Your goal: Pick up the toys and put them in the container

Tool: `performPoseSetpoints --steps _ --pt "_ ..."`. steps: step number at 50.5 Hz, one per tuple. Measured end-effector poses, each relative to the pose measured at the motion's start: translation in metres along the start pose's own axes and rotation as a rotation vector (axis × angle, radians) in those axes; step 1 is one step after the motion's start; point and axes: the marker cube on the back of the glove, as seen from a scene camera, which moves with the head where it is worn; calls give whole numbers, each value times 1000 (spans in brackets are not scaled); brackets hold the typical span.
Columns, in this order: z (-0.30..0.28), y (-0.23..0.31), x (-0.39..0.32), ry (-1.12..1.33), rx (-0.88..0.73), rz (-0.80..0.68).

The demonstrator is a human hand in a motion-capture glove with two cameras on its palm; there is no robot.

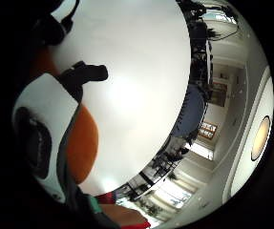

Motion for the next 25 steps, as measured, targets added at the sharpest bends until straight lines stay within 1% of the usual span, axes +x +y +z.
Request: performPoseSetpoints --steps 14,25 --pt "-1 -15 1 -54 65 29" --pt "-8 -5 -3 -139 75 -12"
